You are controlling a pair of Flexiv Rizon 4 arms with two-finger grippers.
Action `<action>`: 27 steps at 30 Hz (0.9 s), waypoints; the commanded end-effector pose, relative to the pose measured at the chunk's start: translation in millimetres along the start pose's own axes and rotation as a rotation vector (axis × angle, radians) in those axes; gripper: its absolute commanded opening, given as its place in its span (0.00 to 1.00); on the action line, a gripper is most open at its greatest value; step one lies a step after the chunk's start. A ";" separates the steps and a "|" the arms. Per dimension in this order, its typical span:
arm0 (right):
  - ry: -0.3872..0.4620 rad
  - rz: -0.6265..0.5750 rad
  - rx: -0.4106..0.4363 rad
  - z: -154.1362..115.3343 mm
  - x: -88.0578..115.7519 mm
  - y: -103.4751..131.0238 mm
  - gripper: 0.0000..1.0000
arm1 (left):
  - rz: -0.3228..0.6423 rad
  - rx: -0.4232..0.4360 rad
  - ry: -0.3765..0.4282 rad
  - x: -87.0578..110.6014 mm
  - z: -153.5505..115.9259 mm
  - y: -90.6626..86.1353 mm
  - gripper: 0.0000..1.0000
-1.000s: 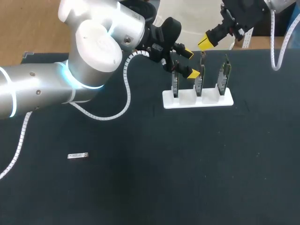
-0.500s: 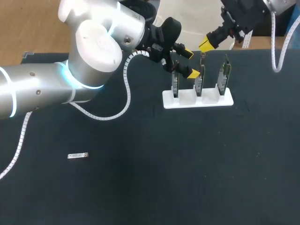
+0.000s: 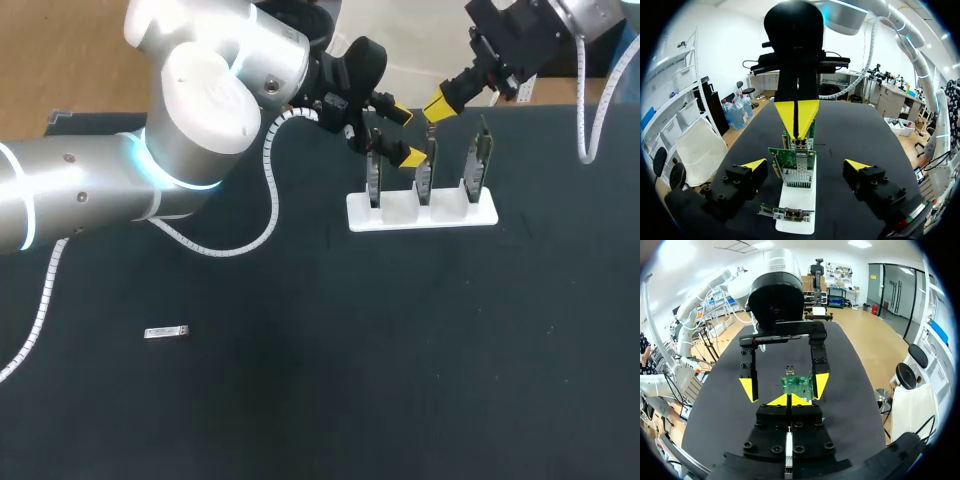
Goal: Pick up the optical module with the left hand, and insert it into the network port with the right hand.
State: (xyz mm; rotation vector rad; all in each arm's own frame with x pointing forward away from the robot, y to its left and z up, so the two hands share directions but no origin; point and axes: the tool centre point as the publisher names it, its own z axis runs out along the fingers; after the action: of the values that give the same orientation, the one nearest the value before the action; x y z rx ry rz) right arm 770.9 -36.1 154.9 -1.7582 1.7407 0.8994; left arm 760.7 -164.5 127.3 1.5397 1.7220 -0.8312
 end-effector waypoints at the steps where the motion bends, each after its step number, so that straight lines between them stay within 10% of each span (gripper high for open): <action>1: 0.003 0.004 -0.010 2.3 1.4 -4.0 0.00 | -0.001 0.002 0.004 -0.8 0.0 0.9 1.00; 27: 0.015 0.050 -0.031 12.1 15.1 -0.8 0.00 | -0.001 0.002 0.004 -0.8 0.0 0.9 1.00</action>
State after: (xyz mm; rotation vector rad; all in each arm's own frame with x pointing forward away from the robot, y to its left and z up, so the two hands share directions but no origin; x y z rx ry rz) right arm 768.4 -36.8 143.6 -1.7526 1.7953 0.9367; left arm 760.7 -164.5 127.3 1.5397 1.7219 -0.8312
